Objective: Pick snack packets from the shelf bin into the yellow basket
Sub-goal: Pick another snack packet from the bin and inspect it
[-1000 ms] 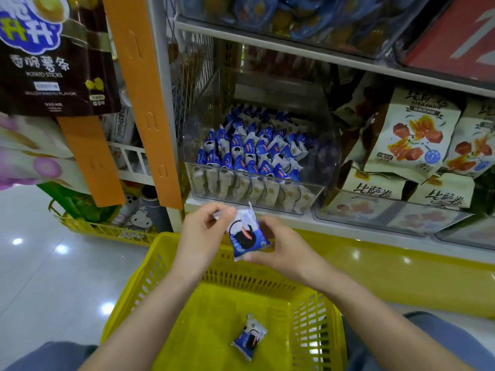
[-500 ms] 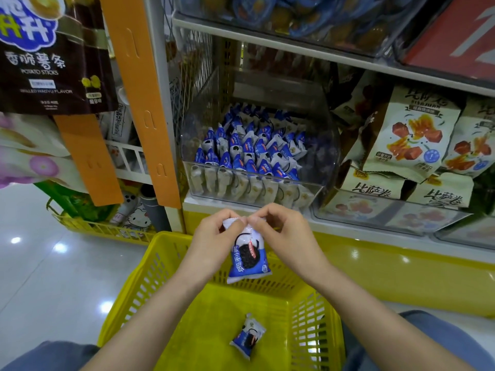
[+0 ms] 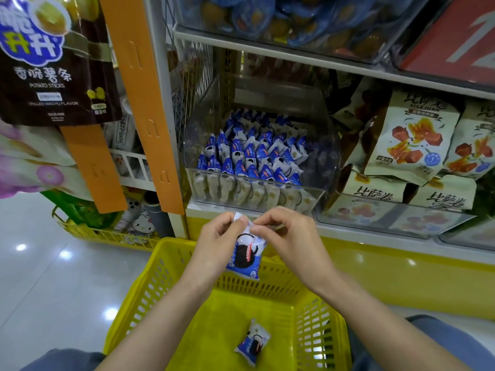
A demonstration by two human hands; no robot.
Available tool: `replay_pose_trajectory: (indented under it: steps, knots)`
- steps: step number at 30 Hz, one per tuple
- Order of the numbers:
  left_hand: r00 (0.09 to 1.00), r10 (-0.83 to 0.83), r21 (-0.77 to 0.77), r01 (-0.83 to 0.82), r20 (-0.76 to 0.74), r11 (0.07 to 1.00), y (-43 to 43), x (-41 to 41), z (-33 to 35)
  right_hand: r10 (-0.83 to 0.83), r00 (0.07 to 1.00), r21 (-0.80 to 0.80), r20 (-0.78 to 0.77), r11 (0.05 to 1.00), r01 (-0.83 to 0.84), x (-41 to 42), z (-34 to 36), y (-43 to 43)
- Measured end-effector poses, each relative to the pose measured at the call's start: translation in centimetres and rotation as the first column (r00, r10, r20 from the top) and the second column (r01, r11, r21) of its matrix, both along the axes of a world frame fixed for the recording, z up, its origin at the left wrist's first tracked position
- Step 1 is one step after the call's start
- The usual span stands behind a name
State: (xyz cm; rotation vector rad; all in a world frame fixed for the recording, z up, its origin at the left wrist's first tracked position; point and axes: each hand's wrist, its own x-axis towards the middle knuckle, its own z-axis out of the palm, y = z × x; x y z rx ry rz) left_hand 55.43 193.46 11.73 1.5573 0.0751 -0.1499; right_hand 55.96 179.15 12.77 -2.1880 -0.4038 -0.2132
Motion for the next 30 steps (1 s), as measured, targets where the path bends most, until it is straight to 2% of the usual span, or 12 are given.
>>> replay_pose_trajectory:
  steps: [3,5,8,10,11,13,16,19,22,26,28,30]
  knots:
    - [0.998,-0.029,-0.044,0.027,-0.050,0.999,0.1,0.1,-0.2,0.008,0.990,-0.127,0.138,0.992,0.009,0.0,-0.1,-0.2]
    - [1.000,-0.013,0.004,0.013,-0.025,1.000,0.0,0.3,-0.6,-0.072,0.991,-0.057,0.110,0.995,0.078,0.2,-0.2,-0.2]
    - [0.987,0.056,0.345,-0.105,0.149,0.933,0.1,0.4,-1.5,-0.226,0.972,0.155,-0.059,0.960,0.233,0.6,0.0,-0.4]
    - [0.929,-0.053,0.531,-0.161,0.365,0.832,0.3,0.1,-1.7,-0.250,0.950,0.275,-0.186,0.915,0.295,0.8,0.0,-0.7]
    - [0.900,-0.135,0.564,-0.136,0.414,0.815,0.2,-0.1,-1.7,-0.242,0.941,0.311,-0.237,0.899,0.309,0.9,0.0,-0.7]
    - [0.896,-0.216,0.524,-0.022,0.388,0.852,-0.1,-0.5,-1.7,-0.205,0.926,0.353,-0.317,0.881,0.316,0.9,-0.1,-0.5]
    - [0.940,-0.181,0.382,0.061,0.288,0.922,-0.5,-0.4,-1.8,-0.079,0.924,0.432,-0.374,0.867,0.249,0.7,0.0,-0.1]
    - [0.984,-0.087,0.068,0.078,0.153,0.995,-0.6,-0.1,-1.0,-0.020,0.943,0.423,-0.332,0.890,0.168,0.7,0.1,-0.1]
    - [0.997,-0.054,-0.150,0.063,0.061,0.987,-0.4,0.2,-0.7,-0.016,0.957,0.317,-0.291,0.942,0.113,0.5,-0.2,0.2]
    - [0.999,-0.052,-0.234,0.051,0.003,0.971,-0.2,0.1,-1.0,-0.025,0.978,0.216,-0.208,0.974,0.071,0.0,-0.3,0.4]
    - [0.999,-0.036,-0.193,0.040,0.024,0.980,-0.2,0.1,-1.1,-0.022,0.991,0.149,-0.135,0.988,0.043,-0.1,-0.4,0.3]
    - [0.998,-0.013,-0.124,0.021,0.067,0.992,-0.2,0.2,-1.0,-0.007,0.989,0.151,-0.145,0.988,0.029,0.0,-0.4,0.2]
